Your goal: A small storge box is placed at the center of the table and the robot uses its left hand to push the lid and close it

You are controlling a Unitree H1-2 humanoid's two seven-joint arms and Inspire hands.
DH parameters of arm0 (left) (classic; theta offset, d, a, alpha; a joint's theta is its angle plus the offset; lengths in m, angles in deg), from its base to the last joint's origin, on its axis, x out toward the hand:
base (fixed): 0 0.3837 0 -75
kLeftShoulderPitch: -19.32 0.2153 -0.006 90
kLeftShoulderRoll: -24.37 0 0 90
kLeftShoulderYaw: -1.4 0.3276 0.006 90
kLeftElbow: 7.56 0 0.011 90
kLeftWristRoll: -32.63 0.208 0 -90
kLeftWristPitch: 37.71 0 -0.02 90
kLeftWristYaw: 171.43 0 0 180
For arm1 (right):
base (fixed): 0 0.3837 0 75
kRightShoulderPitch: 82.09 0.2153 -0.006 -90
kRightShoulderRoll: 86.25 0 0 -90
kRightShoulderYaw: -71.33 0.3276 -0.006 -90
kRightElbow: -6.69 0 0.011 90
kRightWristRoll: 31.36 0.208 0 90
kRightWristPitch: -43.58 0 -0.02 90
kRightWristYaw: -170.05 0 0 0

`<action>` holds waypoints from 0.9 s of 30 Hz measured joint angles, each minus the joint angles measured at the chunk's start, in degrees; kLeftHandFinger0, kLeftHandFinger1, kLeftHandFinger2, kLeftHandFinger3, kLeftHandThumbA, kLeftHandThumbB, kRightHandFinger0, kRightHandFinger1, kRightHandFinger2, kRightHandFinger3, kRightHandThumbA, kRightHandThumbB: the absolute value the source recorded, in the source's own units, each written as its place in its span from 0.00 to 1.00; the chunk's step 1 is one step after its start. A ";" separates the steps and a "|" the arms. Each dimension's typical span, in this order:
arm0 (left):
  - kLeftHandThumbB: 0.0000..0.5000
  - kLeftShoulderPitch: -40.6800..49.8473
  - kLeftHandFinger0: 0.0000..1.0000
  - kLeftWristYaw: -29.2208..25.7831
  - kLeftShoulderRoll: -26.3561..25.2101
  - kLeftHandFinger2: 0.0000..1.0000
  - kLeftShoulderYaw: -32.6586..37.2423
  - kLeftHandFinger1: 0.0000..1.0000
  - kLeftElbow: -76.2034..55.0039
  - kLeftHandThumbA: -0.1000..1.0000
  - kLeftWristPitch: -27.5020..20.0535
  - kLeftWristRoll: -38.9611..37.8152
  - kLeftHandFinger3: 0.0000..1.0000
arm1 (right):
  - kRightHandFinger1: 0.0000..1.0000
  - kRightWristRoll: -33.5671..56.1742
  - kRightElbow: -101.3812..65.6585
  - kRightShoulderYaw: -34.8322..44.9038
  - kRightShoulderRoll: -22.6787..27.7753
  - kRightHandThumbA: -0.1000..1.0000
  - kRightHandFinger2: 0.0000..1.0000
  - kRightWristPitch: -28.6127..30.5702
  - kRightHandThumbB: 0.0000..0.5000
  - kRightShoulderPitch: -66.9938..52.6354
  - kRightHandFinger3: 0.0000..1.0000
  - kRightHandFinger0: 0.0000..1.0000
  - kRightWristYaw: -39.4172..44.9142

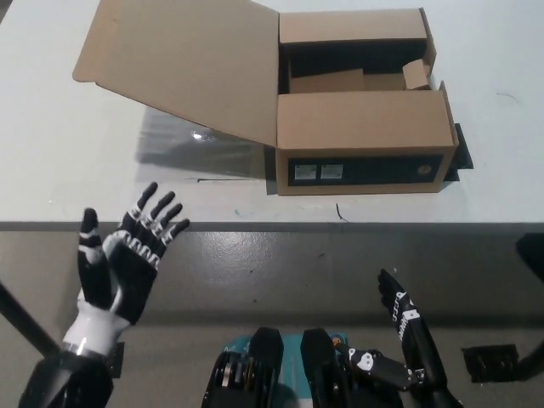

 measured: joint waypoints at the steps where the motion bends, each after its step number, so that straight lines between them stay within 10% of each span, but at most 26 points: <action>1: 0.79 -0.70 1.00 0.00 0.33 1.00 -0.58 1.00 0.36 1.00 0.83 -1.37 1.00 | 1.00 0.00 0.00 0.00 0.00 1.00 1.00 0.00 0.86 0.00 1.00 1.00 0.00; 27: 0.70 -18.40 1.00 1.50 3.53 1.00 -12.95 1.00 19.46 1.00 16.17 -19.31 1.00 | 1.00 -0.14 -0.04 -0.35 0.02 1.00 1.00 1.17 0.83 0.33 1.00 1.00 -0.79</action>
